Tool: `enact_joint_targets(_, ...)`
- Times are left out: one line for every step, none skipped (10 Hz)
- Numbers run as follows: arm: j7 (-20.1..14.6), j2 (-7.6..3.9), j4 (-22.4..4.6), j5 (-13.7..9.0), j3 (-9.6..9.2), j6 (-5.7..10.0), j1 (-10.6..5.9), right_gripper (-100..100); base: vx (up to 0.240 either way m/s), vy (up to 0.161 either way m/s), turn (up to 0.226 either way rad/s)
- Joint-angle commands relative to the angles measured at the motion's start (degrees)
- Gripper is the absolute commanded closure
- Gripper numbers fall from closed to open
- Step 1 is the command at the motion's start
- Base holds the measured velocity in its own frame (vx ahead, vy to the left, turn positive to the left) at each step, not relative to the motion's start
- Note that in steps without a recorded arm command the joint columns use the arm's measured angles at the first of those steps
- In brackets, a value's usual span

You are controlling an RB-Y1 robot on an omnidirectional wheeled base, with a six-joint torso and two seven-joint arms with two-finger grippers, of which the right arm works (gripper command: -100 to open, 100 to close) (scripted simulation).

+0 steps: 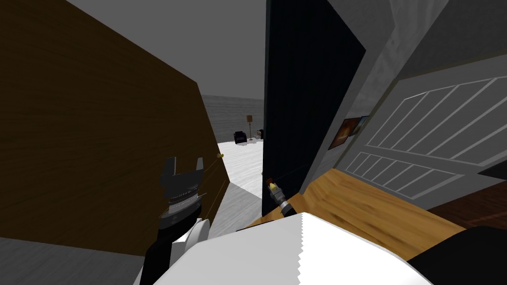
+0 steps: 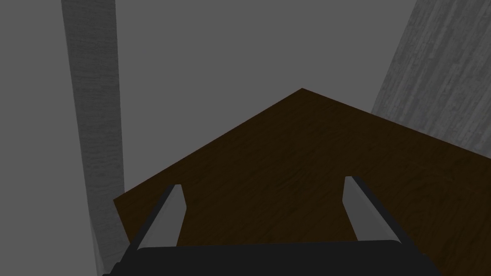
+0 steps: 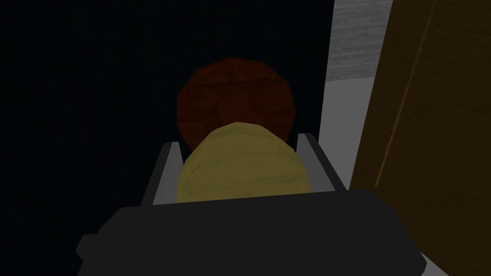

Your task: Push the door open

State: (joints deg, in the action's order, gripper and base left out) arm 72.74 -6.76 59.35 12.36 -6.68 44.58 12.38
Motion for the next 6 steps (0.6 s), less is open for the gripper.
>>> enact_joint_targets(-2.56,0.0,-0.17,-0.68,0.2,0.28,-0.3,100,0.021,0.01,0.004)
enact_joint_targets(-3.86,0.0,-0.28,-1.02,0.26,0.31,-0.41,100,0.024,0.008,0.006)
enact_joint_targets(-5.16,0.0,-0.4,-1.36,0.33,0.34,-0.53,100,0.026,0.006,0.01)
enact_joint_targets(-6.46,0.0,-0.51,-1.69,0.4,0.37,-0.64,100,0.022,0.005,0.008)
enact_joint_targets(-7.89,0.0,-0.64,-2.07,0.48,0.4,-0.77,100,0.03,0.012,0.015)
enact_joint_targets(-9.59,0.0,-0.81,-2.56,0.58,0.45,-0.94,100,0.034,0.009,0.02)
